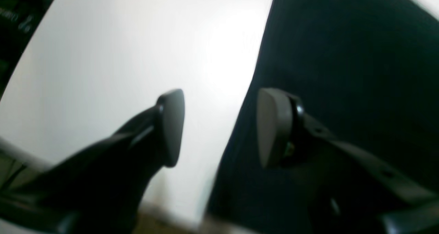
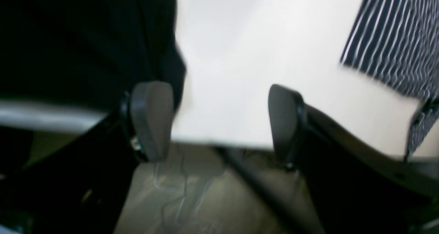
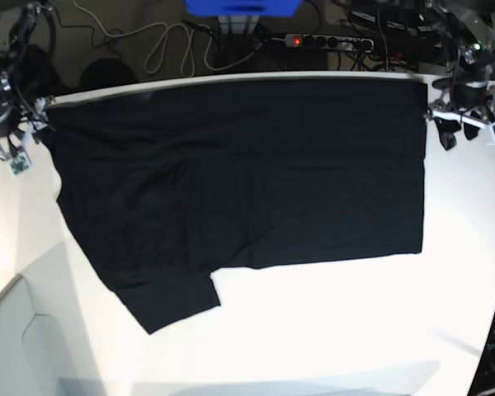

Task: Fold the T-shirt properly
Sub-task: 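Reach both grippers down to the shirt's hem corners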

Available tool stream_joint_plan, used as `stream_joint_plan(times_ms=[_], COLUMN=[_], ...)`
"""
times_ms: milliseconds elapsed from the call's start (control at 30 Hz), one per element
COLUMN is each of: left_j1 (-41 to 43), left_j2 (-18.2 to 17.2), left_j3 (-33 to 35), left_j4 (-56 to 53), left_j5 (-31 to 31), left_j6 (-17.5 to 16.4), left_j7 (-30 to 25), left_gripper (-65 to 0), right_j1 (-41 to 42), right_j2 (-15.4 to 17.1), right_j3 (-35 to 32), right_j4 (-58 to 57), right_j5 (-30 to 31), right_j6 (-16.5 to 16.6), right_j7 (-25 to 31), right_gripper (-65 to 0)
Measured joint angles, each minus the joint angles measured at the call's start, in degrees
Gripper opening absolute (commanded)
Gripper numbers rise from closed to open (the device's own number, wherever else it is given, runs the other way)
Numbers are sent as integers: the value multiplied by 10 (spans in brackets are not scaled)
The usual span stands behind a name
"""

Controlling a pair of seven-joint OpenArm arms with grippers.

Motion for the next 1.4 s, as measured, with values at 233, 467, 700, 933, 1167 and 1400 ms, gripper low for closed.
stream_joint_plan(times_ms=[233, 467, 700, 933, 1167, 1400], left_j1=[-135, -263, -365, -420, -440, -453], left_j2=[-32, -76, -129, -155, -165, -162], left_j3=[26, 86, 170, 276, 282, 283], left_j4=[-81, -243, -426, -591, -649, -688], left_j5=[9, 81, 82, 83, 82, 82], left_j6=[7, 1, 7, 49, 52, 52], left_j7=[-2, -3, -95, -193, -237, -257], left_gripper=[-322, -322, -322, -322, -322, -322], right_j1=[184, 378, 494, 565, 540, 520], right_j2=[2, 7, 1, 7, 1, 3], right_j3=[-56, -108, -191, -249, -276, -275], right_j4=[-137, -405, -681, -867, -873, -869], right_j5=[0, -6, -5, -7, -7, -2], right_j6=[3, 3, -94, -167, -169, -170], right_j7=[-2, 54, 285, 457, 482, 499], right_gripper=[-224, -223, -223, -223, -223, -226])
